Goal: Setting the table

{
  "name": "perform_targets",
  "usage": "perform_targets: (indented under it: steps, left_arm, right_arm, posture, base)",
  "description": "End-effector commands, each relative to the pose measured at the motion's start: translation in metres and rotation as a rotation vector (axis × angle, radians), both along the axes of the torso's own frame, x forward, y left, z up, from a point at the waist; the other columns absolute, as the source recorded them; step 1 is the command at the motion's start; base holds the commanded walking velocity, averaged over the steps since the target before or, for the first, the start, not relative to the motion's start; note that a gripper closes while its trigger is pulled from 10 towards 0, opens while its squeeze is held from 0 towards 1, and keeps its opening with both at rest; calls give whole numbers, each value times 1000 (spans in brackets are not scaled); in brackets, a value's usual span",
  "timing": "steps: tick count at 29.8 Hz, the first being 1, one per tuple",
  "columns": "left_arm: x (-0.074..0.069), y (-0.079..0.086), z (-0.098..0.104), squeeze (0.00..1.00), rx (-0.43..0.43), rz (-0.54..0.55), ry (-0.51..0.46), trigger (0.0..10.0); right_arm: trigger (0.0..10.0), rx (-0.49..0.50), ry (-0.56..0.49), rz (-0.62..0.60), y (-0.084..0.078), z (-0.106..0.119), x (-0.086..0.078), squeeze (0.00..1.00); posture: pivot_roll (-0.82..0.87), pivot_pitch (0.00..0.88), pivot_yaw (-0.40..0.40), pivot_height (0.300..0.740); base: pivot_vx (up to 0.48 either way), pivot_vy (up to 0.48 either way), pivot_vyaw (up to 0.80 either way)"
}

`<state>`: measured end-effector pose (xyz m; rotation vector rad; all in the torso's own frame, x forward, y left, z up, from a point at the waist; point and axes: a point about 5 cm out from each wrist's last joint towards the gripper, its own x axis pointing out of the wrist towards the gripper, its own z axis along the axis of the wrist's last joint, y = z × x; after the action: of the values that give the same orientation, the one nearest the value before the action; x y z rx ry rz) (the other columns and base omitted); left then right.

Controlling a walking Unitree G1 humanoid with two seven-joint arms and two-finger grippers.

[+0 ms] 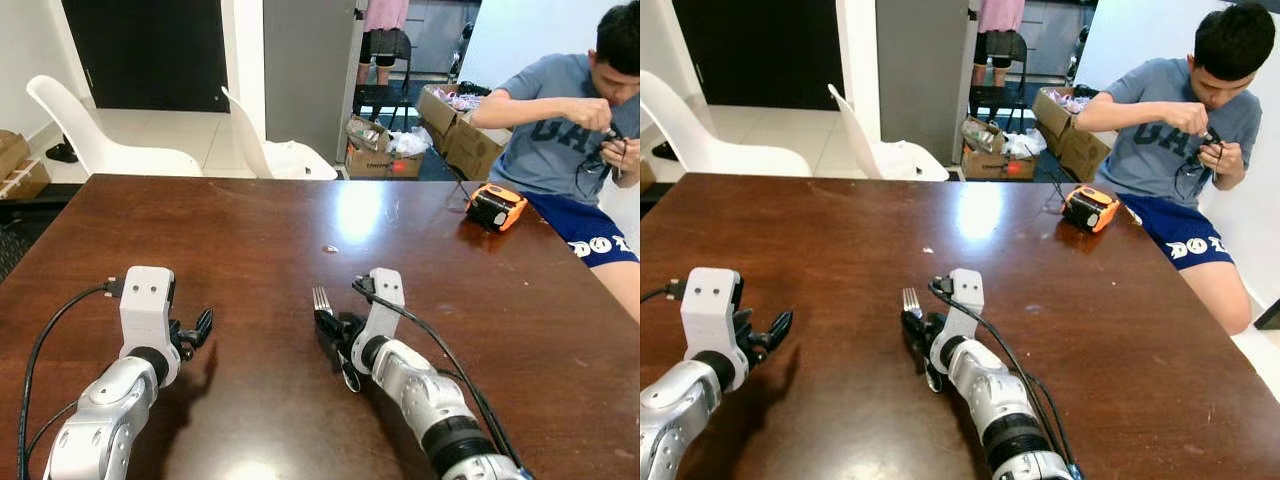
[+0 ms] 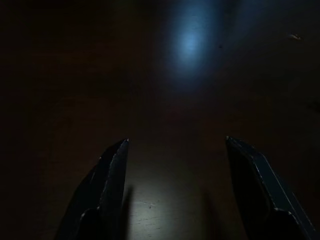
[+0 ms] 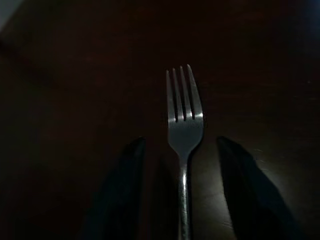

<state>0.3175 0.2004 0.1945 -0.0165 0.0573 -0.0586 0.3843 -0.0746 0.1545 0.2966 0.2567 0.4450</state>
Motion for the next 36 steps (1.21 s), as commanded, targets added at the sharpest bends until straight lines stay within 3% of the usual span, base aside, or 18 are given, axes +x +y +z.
perform_targets:
  steps: [1,8,9,15,25,31,32,33,34,36]
  left_arm:
    - [-3,0,-4,0,-1,7,15,10000]
    - [-2,-1,-3,0,-6,8,14,10000]
    - [-2,-3,-4,0,-11,8,15,10000]
    - [-3,-4,-5,0,-18,9,18,10000]
    - [0,-8,-5,0,-23,1,17,10000]
    - [1,-9,-6,0,-26,-1,17,10000]
    - [1,-10,-6,0,-27,-1,19,10000]
    - [1,-10,-6,0,-27,-1,19,10000]
    - [0,-10,-7,0,-29,-2,21,10000]
    - [-1,-12,-7,0,-31,-6,20,10000]
  right_arm:
    - [0,-72,175,26,1,-42,-15,0]
    - [0,-151,232,65,3,-62,-23,0]
    - [0,-195,268,83,1,-75,-30,0]
    - [0,-196,307,81,-5,-89,-38,0]
    - [0,-130,291,16,-12,-83,-35,0]
    - [0,-109,127,4,-16,-60,-26,0]
    - [1922,-93,-110,37,-12,-27,-23,0]
    - [1922,-93,-110,37,-12,-27,-23,0]
    - [10000,-51,-314,26,-11,6,-26,0]
    - [10000,-23,-426,15,-12,25,-31,0]
  posture:
    - [137,209,59,740]
    - [132,214,52,740]
    - [129,217,46,740]
    - [122,220,44,740]
    - [115,213,49,740]
    - [117,212,50,740]
    - [113,211,52,740]
    - [113,211,52,740]
    - [110,211,54,740]
    - [106,210,57,740]
  base:
    - [0,0,0]
    - [0,0,0]
    - [0,0,0]
    - [0,0,0]
    - [0,0,0]
    - [0,0,0]
    - [0,0,0]
    - [0,0,0]
    - [0,0,0]
    - [0,0,0]
